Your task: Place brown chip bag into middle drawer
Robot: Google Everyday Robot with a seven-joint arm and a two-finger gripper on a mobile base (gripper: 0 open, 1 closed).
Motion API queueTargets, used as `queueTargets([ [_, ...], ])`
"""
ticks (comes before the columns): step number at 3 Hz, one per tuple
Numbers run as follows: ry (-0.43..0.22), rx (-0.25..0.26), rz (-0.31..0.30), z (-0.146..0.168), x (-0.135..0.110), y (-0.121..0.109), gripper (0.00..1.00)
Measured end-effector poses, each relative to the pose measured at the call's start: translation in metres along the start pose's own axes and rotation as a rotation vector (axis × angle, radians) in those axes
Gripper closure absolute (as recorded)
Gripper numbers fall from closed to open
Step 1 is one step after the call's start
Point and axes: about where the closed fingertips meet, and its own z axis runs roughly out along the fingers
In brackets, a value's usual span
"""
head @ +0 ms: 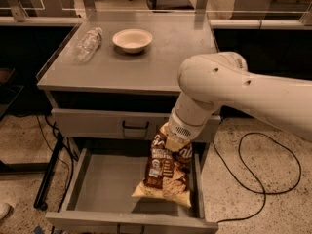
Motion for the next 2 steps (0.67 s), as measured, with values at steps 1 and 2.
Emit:
queueTargets([
  [1, 0.004, -0.029, 0.023, 0.054, -0.011, -0.002, 1.0],
  [2, -0.008, -0.093, 0.063, 0.117, -0.029, -0.001, 1.0],
])
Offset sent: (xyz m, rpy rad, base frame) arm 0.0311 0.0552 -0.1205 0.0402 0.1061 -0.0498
